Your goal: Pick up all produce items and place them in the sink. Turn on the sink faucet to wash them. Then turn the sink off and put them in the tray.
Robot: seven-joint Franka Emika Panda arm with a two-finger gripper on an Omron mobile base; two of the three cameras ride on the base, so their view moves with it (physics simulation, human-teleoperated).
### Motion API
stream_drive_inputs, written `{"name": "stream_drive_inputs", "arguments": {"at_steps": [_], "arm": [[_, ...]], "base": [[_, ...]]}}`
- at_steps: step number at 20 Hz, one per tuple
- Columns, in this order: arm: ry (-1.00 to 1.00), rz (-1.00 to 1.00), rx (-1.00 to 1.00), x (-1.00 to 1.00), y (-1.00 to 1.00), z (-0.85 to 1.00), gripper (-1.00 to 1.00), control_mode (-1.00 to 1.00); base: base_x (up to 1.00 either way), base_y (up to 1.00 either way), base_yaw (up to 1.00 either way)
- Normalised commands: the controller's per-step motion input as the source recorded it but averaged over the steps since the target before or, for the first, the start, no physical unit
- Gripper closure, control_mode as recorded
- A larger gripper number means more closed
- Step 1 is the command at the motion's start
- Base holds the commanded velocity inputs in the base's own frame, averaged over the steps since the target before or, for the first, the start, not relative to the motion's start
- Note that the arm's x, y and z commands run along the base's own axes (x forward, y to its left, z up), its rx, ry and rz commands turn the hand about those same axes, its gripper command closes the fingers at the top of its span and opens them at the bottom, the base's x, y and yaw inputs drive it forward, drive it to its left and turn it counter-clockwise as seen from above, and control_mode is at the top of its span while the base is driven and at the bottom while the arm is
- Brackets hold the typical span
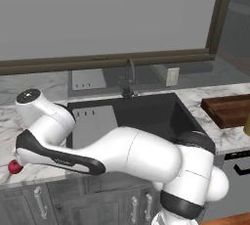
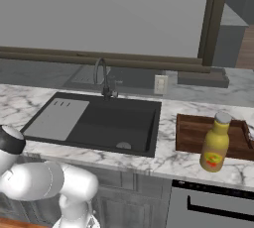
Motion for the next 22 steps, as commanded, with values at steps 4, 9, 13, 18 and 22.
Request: {"name": "stream_drive_inputs", "arguments": {"at_steps": [4,9,13,18,22], "arm": [[-0.09,0.07,0.03,0.05,0.25,-0.15,-1.0,-1.0],[-0.11,0.05,0.02,0.09,0.2,-0.01,-1.0,-1.0],[-0.11,0.03,0.0,0.09,0.1,-0.05,-1.0,-1.0],[-0.05,0.03,0.02,0.07,0.08,-0.18,-1.0,-1.0],[0.0,0.04,0.05,0.0,0.18,-0.2,-1.0,-1.0]], "base": [[0.0,0.0,0.0],[0.0,0.0,0.0],[0.0,0.0,0.0],[0.0,0.0,0.0],[0.0,0.0,0.0]]}}
